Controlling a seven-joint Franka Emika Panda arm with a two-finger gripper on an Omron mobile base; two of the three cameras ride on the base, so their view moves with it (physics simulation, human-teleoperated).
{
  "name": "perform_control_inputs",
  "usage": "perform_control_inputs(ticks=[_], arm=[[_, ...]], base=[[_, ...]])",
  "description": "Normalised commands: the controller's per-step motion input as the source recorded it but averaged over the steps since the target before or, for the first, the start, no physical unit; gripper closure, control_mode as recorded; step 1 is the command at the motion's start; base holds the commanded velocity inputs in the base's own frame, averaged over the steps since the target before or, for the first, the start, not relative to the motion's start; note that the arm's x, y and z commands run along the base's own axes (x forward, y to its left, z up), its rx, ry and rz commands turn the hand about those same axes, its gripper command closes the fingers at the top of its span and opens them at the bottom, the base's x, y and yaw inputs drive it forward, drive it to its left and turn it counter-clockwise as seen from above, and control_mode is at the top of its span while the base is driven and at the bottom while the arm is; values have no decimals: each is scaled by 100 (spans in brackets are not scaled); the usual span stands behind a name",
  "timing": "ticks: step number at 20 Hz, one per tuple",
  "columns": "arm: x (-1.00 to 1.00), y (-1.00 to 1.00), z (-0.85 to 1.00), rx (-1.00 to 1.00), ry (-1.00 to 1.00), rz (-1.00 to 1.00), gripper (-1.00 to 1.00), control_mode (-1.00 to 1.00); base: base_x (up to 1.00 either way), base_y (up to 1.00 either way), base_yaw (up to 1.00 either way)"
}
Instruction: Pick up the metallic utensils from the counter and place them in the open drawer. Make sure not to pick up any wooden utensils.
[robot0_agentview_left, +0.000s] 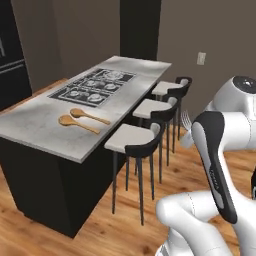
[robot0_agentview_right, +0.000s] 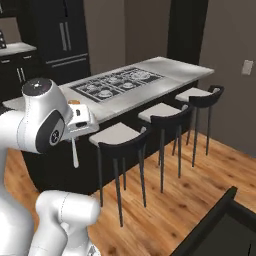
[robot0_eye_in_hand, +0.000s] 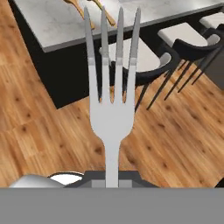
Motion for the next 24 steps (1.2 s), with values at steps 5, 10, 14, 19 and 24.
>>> perform_control_inputs(ticks=[5, 10, 14, 19, 24], arm=[[0, 0, 0, 0, 0, 0, 100, 100], [0, 0, 0, 0, 0, 0, 100, 100], [0, 0, 0, 0, 0, 0, 100, 100], [0, 0, 0, 0, 0, 0, 100, 100], [0, 0, 0, 0, 0, 0, 100, 100]], base=[[-70, -17, -47], [-40, -23, -49], [-29, -37, -50], [-28, -41, -46], [-10, -40, -41]])
